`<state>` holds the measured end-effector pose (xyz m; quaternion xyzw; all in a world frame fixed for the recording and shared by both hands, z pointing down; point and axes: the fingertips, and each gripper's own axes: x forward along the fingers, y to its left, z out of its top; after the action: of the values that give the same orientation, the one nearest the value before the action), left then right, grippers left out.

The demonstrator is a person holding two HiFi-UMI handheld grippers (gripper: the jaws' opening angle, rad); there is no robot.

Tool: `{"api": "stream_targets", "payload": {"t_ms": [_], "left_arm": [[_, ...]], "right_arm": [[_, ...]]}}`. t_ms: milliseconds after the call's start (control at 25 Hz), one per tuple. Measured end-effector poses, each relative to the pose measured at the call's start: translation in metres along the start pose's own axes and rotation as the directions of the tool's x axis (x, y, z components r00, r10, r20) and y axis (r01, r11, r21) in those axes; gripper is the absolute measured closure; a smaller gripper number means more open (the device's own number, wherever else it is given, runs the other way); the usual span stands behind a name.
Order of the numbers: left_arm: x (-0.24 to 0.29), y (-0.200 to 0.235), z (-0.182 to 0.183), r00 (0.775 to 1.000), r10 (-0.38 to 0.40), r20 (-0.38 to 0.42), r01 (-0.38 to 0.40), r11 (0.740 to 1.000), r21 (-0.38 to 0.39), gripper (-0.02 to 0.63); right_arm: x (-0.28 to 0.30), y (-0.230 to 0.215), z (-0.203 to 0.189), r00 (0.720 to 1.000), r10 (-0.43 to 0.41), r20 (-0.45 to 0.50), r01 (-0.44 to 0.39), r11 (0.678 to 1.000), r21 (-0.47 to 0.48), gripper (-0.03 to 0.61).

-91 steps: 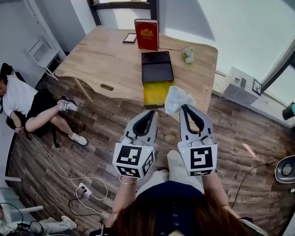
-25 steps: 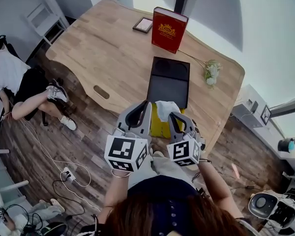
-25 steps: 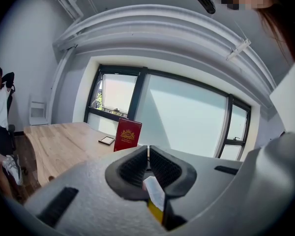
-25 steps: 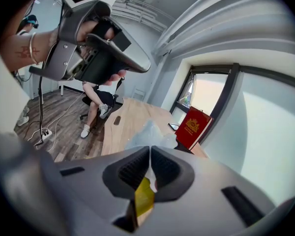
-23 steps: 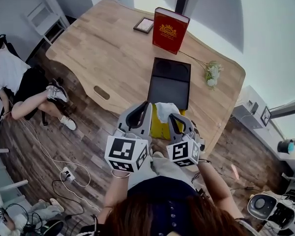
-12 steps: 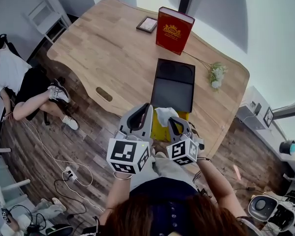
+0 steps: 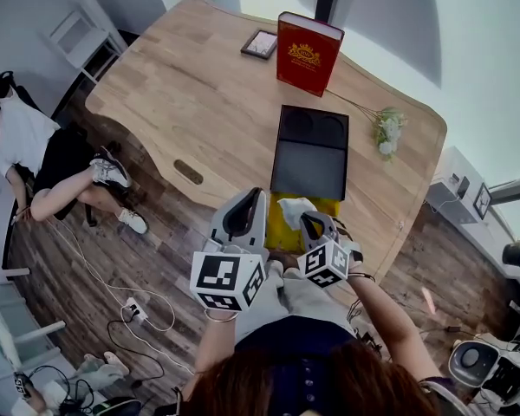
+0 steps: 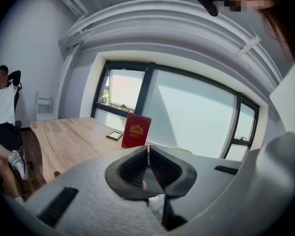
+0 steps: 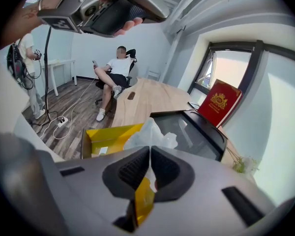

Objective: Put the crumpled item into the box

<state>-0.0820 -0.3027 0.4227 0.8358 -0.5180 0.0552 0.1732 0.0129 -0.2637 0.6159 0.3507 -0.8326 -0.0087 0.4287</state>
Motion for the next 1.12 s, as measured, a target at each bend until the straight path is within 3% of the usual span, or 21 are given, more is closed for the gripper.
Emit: {"api": "stream_targets", "payload": {"t_ms": [1120], "left_arm": [[-0.019,0.010,-0.010,0.995,0.097,-0.030,-0.096,0.995,0.020,0.578]], "right_arm": [[0.036,0.016,-0.035,0.987,0.105,-0.120,-0.104,0.994,0.019,0.548]]}}
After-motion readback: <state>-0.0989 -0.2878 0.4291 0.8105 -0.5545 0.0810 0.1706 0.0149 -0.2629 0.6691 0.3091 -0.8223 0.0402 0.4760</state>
